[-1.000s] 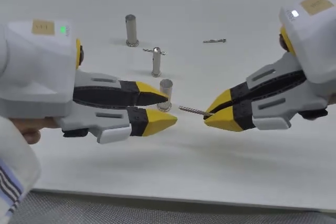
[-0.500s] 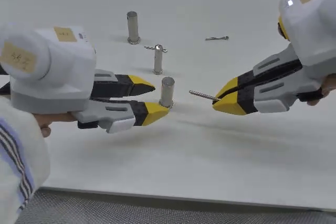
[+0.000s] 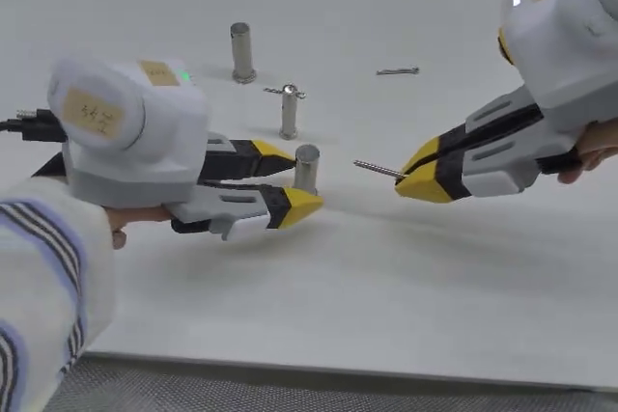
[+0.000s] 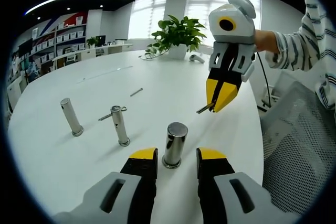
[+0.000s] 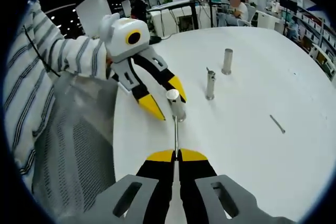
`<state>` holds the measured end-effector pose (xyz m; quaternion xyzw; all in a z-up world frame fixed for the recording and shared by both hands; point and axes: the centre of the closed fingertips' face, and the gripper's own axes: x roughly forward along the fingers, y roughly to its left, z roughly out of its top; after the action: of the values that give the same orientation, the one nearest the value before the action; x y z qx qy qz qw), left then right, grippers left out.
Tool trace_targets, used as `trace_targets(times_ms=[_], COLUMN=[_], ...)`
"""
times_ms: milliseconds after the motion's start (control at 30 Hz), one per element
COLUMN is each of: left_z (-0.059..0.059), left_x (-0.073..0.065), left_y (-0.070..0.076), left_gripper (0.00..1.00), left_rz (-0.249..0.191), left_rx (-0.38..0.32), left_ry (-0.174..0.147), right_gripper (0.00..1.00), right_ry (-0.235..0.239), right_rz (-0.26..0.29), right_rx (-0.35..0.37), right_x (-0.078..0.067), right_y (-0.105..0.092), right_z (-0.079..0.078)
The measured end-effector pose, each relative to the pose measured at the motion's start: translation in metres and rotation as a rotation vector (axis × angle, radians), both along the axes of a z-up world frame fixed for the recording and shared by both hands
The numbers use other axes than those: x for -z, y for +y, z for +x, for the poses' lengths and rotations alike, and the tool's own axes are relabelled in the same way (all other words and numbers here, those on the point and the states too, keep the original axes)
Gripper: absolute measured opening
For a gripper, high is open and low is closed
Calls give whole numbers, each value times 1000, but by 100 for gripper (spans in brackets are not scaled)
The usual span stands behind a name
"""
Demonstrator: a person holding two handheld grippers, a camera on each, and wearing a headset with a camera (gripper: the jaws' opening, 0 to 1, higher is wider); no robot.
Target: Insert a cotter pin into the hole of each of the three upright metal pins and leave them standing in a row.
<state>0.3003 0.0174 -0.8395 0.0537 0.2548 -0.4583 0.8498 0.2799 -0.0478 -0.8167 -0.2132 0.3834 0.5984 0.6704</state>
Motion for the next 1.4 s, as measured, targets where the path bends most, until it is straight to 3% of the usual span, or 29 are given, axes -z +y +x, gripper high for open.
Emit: trace_targets(times_ms=[567,867,1133,1400], left_z=[4,3,3,2], left_x=[4,4,4,5], left_y=[-3,-4,-4,-5], left_gripper=[22,13,12,12], left_rz=[26,34,31,69], left_rx=[-14,-6,-15,-2], left_ry=[-18,-23,-11,-38], right_gripper=[4,4,4,4], right_ry=[20,29,20,1], right_rz=[-18,-25,-31,-37], right_rx=[-3,-6,-15,-24], right_x=[5,5,4,3], right_y=[9,15,20,24], right_z=[-2,-1,-1,2])
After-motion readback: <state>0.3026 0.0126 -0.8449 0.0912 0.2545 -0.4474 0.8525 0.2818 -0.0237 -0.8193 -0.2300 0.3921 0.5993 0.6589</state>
